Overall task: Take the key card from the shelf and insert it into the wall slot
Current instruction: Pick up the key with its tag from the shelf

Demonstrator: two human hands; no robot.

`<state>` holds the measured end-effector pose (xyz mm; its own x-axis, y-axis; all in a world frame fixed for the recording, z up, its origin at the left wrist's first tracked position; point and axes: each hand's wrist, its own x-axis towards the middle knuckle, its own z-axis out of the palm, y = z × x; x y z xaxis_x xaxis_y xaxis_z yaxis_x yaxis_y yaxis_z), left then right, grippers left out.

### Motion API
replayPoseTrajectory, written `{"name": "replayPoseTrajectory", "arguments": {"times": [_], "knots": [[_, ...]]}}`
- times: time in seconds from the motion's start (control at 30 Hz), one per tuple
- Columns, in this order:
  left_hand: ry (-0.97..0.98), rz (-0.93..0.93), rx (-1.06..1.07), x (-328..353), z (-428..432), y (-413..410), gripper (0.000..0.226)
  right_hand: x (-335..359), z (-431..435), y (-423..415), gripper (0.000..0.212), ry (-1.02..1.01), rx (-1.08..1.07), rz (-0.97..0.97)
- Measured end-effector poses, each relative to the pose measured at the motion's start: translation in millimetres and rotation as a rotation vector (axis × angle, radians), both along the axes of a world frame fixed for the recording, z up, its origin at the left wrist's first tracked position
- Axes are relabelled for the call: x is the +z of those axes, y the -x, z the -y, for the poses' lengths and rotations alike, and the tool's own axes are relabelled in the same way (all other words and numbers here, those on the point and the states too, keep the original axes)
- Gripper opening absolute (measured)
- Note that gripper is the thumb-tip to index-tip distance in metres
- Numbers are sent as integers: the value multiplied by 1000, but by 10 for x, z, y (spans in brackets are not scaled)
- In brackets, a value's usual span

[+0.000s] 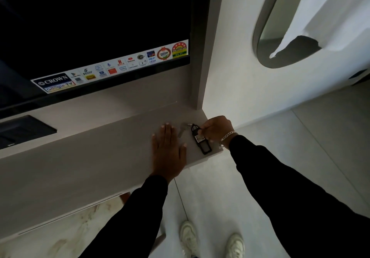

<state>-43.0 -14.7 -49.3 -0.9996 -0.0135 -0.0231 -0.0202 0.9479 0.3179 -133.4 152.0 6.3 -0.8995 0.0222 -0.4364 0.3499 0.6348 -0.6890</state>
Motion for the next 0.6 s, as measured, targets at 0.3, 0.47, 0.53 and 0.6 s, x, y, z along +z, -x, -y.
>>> {"name": "replayPoseTrajectory", "arguments": {"times": [0.3,0.47,0.53,0.6], "knots": [[-280,-202,-113,601,-326,168,62,684,-525,-139,8,452,-60,-2],[-355,-342,-240,1056,-857,291,62,1088,-1053,-193,10,544,-130,-76],[-381,-373,-289,1207,-1116,322,62,1242,-1320,-256,12,590,-171,-122],[-378,-406,-351,1330,-1412,356,62,1381,-1634,-338,11,633,-217,-171]]}}
